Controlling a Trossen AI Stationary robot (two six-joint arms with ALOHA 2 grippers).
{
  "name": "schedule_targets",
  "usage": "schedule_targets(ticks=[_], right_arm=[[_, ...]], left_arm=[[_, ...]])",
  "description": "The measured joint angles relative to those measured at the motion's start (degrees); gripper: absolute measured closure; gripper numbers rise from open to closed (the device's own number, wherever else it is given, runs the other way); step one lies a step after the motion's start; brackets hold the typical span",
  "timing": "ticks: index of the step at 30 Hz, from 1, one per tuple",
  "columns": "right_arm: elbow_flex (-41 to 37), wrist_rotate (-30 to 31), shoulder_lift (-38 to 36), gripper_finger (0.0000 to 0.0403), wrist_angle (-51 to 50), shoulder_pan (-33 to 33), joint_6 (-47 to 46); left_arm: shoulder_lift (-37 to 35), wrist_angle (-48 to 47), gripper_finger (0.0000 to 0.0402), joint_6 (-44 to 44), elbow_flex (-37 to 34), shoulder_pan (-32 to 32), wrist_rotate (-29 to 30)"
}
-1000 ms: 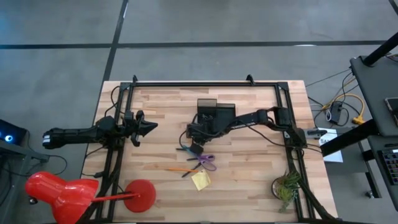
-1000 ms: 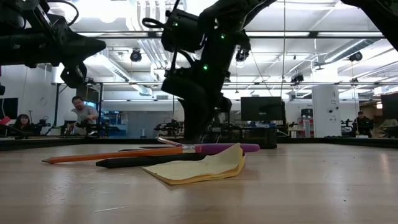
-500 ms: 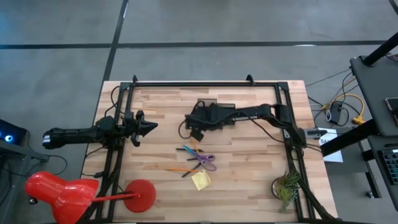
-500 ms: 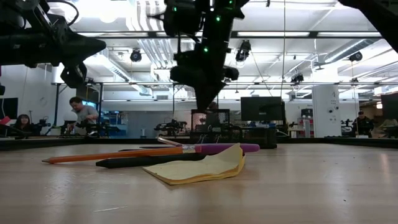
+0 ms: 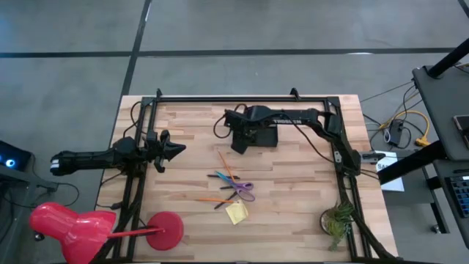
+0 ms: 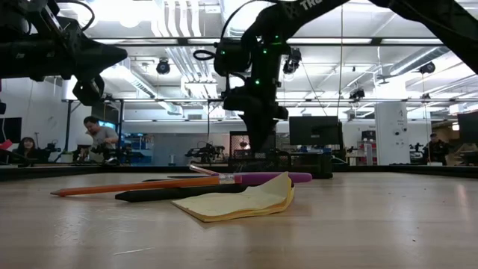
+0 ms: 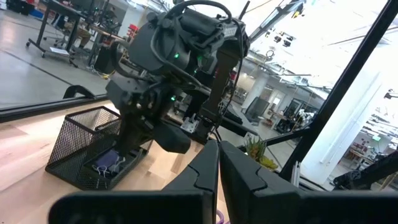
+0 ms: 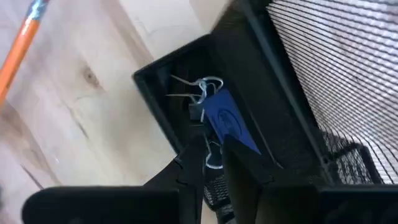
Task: Pick and place office supplies into organizer
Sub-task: Put the top orange pencil into the desk organizer
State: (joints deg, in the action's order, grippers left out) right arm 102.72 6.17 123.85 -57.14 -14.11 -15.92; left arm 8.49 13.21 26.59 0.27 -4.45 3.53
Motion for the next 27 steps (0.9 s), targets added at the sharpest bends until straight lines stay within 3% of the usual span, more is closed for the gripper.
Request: schedule_targets(ticks=[8, 14, 20, 24, 27], right_arm=[[0.0, 1.3, -0.6, 0.0324, 0.2, 1.8, 3.6], [0.0, -2.4, -1.9, 0.0293, 3.1, 7.6, 7.0], [0.1, -5.0, 0.5, 0.0263, 15.4, 11.4, -11.0], [0.0, -4.9, 3.5, 0.0246, 16.6, 12.7, -24.7], [0.0, -3.8, 5.2, 0.0237, 16.6, 14.0, -27.9]], left_arm=[[0.0, 0.0, 0.0402, 0.0, 0.0, 0.0, 0.0], [0.0, 0.0, 0.0402, 0.0, 0.0, 0.0, 0.0], [0.1, 0.0, 0.0402, 0.0, 0.0, 0.0, 0.0], [0.1, 0.0, 0.0402, 0.0, 0.0, 0.0, 0.0], [0.0, 0.0, 0.0402, 0.0, 0.0, 0.0, 0.0]])
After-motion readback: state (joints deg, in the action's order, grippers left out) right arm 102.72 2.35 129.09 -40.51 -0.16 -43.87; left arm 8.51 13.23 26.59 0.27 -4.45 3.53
